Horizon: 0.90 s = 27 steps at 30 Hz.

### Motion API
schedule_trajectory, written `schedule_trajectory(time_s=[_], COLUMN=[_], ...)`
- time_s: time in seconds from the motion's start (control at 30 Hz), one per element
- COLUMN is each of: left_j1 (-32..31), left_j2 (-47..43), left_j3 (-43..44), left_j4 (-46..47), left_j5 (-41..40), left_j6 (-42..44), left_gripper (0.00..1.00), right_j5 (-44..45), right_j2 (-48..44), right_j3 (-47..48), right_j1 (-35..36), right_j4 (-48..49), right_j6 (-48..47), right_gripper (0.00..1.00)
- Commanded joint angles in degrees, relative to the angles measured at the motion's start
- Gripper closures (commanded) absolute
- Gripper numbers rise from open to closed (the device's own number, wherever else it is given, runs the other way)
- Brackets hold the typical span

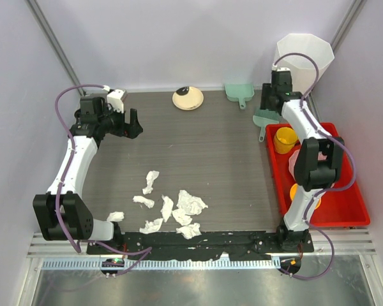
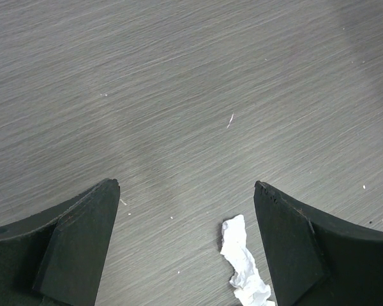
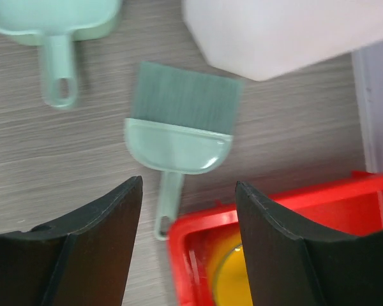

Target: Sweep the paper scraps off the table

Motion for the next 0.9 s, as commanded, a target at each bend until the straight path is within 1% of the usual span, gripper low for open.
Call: schedule_trajectory(time_s=[0.0, 0.03, 0.1, 0.17, 0.3, 0.4, 0.6, 0.7, 0.8, 0.87], left_j1=[-0.2, -0.1, -0.1, -0.1, -0.1, -0.1, -0.1, -0.2, -0.1, -0.2], left_j2=[-1.8, -1.5, -1.3, -1.3, -1.4, -1.0, -0.5, -0.7, -0.9, -0.8], left_j3=[1.6, 1.7, 1.7, 1.7, 1.4, 1.7, 2.4, 2.4, 2.3, 2.3], left_j4=[0.3, 0.3, 0.3, 0.3, 0.4, 0.4, 0.5, 0.3, 0.2, 0.2], left_j5=[0.8, 0.6, 0.4, 0.1, -0.4, -0.7, -0.7, -0.9, -1.2, -1.5], left_j6=[-1.1, -1.2, -1.4, -1.5, -1.4, -1.1, -1.5, -1.5, -1.2, -1.2], left_gripper=[0.10, 0.11, 0.11, 0.11, 0.10, 0.11, 0.11, 0.11, 0.11, 0.11], right_j5=[1.6, -0.5, -3.1, -6.3, -6.5, -6.7, -9.6, -11.2, -12.9, -12.3], right_j2=[2.9, 6.1, 8.9, 11.6, 13.9, 15.9, 20.8, 23.1, 24.6, 25.5], right_j3=[5.7, 7.4, 12.3, 14.1, 14.6, 15.5, 17.4, 20.3, 21.4, 21.4], right_j1=[-1.9, -1.9, -1.9, -1.8, -0.9, -0.9, -0.9, -0.7, -0.6, -0.3], right_j4=[-4.4, -5.3, -8.7, -10.3, -10.9, -12.4, -12.6, -13.9, -13.5, -12.9], right_j6=[-5.4, -6.6, -9.5, -11.6, -17.1, -17.6, -18.5, -18.6, -19.4, -19.8], right_gripper=[0.35, 0.35, 0.35, 0.34, 0.35, 0.34, 0.40, 0.46, 0.48, 0.51])
